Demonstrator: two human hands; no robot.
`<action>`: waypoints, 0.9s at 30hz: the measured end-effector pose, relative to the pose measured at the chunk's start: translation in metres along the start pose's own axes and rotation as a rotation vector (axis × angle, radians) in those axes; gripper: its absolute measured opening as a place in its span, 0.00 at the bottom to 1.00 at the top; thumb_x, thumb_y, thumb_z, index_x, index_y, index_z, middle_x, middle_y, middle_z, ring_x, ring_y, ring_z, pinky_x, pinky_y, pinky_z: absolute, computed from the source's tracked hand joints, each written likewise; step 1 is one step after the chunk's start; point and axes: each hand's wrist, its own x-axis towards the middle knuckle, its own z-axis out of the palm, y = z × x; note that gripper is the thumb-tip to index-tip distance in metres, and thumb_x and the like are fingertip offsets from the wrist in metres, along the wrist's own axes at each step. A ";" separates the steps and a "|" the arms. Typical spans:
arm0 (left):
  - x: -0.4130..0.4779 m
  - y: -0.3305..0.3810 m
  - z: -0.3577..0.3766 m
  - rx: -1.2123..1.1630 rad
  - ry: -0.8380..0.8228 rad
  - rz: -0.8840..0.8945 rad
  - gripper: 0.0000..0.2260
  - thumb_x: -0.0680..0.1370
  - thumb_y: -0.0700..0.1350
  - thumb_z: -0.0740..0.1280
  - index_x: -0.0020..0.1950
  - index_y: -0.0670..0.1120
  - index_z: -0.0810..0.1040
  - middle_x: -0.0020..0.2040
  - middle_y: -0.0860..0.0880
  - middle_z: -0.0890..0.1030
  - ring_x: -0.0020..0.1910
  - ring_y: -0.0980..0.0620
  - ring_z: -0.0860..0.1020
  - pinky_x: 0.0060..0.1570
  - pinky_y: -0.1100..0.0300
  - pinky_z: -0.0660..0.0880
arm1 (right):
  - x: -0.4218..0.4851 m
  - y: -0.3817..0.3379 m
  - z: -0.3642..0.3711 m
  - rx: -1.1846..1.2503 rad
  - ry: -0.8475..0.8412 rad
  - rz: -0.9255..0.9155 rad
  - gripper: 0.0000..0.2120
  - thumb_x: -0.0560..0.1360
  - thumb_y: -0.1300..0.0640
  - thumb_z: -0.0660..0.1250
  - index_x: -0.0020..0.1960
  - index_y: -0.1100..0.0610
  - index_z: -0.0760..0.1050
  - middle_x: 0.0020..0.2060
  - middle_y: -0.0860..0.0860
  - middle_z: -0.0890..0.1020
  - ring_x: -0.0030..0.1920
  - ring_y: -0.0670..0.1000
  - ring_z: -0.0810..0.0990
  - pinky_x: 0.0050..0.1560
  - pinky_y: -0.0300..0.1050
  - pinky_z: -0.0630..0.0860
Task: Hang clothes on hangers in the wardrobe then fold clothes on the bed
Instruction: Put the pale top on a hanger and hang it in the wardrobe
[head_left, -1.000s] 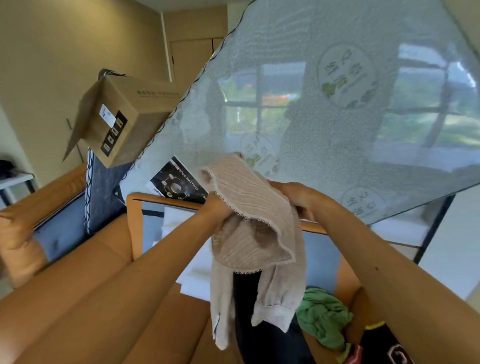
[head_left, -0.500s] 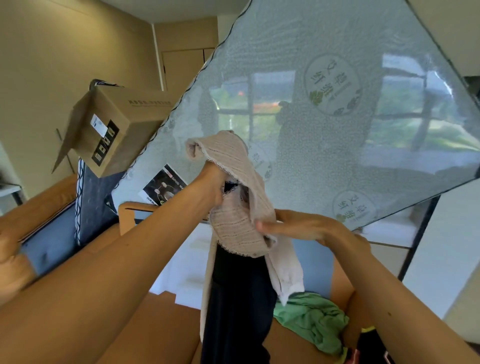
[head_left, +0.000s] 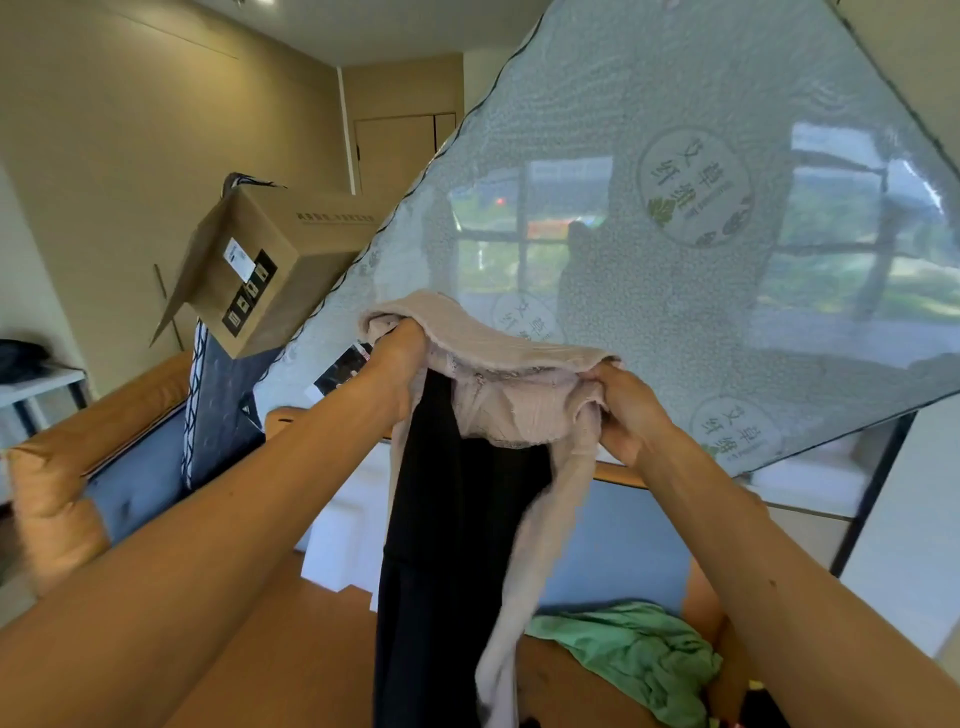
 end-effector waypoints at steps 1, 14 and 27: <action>0.000 -0.002 -0.005 0.018 0.000 0.000 0.14 0.84 0.53 0.59 0.62 0.48 0.78 0.52 0.49 0.83 0.49 0.51 0.80 0.44 0.58 0.78 | 0.002 -0.002 0.002 0.012 0.025 -0.003 0.10 0.80 0.65 0.60 0.54 0.61 0.81 0.49 0.57 0.84 0.46 0.52 0.83 0.48 0.45 0.81; 0.011 -0.029 -0.068 0.033 -0.041 0.051 0.07 0.83 0.44 0.63 0.50 0.49 0.81 0.47 0.49 0.84 0.44 0.51 0.82 0.38 0.59 0.79 | -0.008 -0.001 0.057 -0.331 0.045 -0.144 0.08 0.77 0.65 0.65 0.50 0.63 0.82 0.44 0.58 0.86 0.44 0.55 0.85 0.43 0.47 0.83; 0.021 -0.087 -0.108 -0.064 -0.018 -0.211 0.14 0.81 0.58 0.62 0.44 0.49 0.77 0.43 0.46 0.82 0.43 0.49 0.80 0.43 0.56 0.76 | 0.024 0.093 0.047 -0.323 0.060 0.335 0.20 0.76 0.40 0.69 0.56 0.56 0.84 0.49 0.58 0.87 0.52 0.58 0.85 0.58 0.58 0.80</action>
